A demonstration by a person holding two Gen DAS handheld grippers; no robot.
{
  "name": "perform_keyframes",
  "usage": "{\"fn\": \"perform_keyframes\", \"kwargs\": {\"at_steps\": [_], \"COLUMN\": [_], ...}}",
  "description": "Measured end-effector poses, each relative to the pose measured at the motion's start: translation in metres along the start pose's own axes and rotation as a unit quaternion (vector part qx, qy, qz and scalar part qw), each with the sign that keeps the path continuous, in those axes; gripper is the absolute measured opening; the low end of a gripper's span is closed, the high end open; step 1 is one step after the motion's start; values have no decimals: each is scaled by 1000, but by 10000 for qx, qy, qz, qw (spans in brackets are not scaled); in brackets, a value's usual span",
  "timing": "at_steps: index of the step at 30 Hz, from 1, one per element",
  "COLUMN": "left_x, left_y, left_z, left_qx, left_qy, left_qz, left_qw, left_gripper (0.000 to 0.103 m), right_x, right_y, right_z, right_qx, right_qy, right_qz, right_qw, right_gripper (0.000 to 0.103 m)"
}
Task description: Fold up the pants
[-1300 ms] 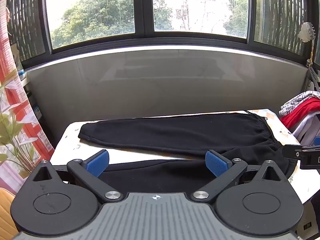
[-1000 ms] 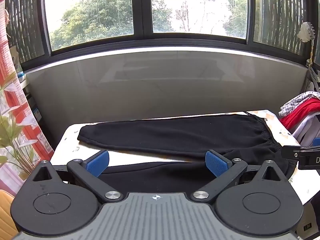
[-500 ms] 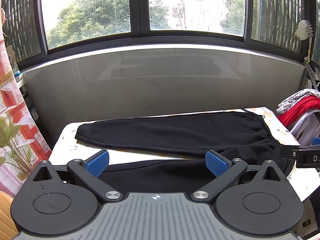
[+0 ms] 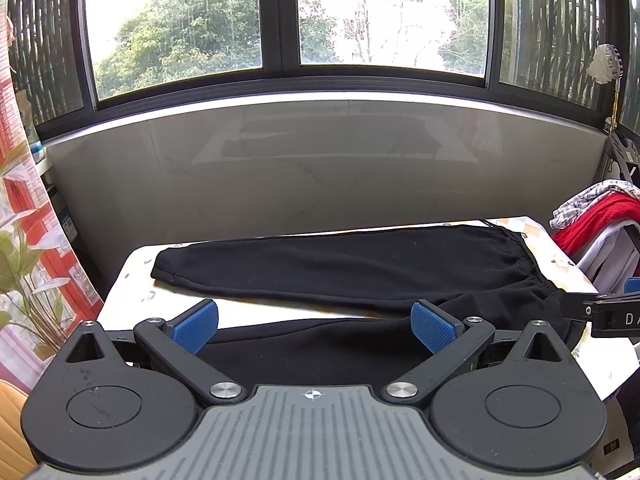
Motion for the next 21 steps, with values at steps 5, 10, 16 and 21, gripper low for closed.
{"fn": "perform_keyframes", "kwargs": {"at_steps": [5,10,16,21], "left_x": [2,3,5,5], "left_y": [1,-1,-2,-4], "left_z": [-3,-4,-5,-3], "left_qx": [28,37,91,129], "left_qy": [-23,-29,-40,-37], "left_qz": [37,47,76,80], "left_qw": [10000,10000,9999,9999], "left_gripper": [103,103,103,103], "right_x": [0,3,5,4], "right_y": [2,4,6,7], "right_z": [-3,-4,-7,-10], "right_qx": [20,52,106,125], "right_qy": [-1,23,40,72], "right_qz": [22,64,102,127], "right_qw": [10000,10000,9999,9998], "right_gripper": [103,103,103,103]}}
Point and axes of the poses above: each gripper's, at about its wrist camera, not at the fingertips, and z roughly the way its jaws point, x to its right, y to its underside, the point moved 9 cm from there along z, roughly the way its jaws point, and after that the axes turned 4 degrees about x, right-handed, at the moved point
